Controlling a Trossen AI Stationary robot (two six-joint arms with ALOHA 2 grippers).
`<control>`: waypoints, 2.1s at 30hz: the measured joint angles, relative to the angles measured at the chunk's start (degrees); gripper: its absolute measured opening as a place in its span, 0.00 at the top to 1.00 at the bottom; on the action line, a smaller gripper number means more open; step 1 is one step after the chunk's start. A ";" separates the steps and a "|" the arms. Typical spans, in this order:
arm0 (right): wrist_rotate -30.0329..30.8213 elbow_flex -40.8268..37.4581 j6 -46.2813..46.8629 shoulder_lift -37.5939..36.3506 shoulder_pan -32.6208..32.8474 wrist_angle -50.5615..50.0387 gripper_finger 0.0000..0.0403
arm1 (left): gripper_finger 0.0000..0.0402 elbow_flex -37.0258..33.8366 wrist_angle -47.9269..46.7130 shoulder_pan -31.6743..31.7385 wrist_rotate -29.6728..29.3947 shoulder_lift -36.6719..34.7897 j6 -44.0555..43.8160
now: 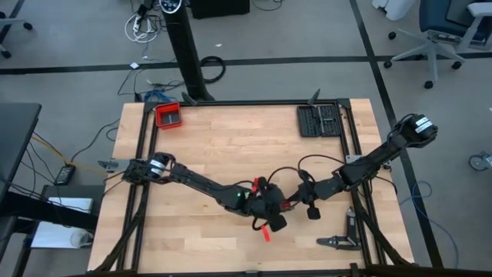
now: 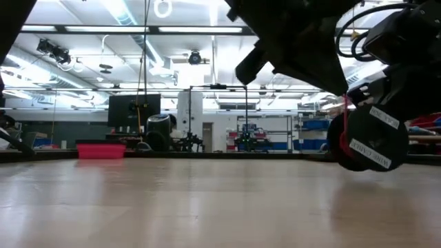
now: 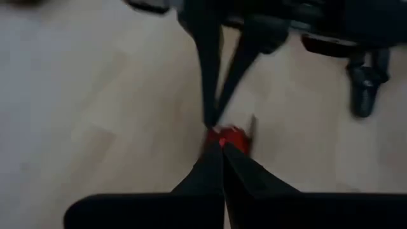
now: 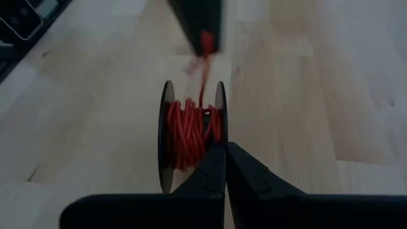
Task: Coil cords
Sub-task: Coil the red wire onto the spool
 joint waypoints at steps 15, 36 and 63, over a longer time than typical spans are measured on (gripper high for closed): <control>-2.07 -0.02 -3.91 0.00 0.44 3.41 1.00 | 1.00 0.04 9.37 1.17 2.28 1.09 26.88; -2.05 -0.04 -4.08 9.45 0.39 13.91 0.99 | 1.00 -4.02 15.45 1.18 5.91 2.81 21.26; -3.38 0.00 0.69 6.10 0.28 8.07 0.87 | 1.00 -3.87 10.78 0.75 8.08 4.31 17.83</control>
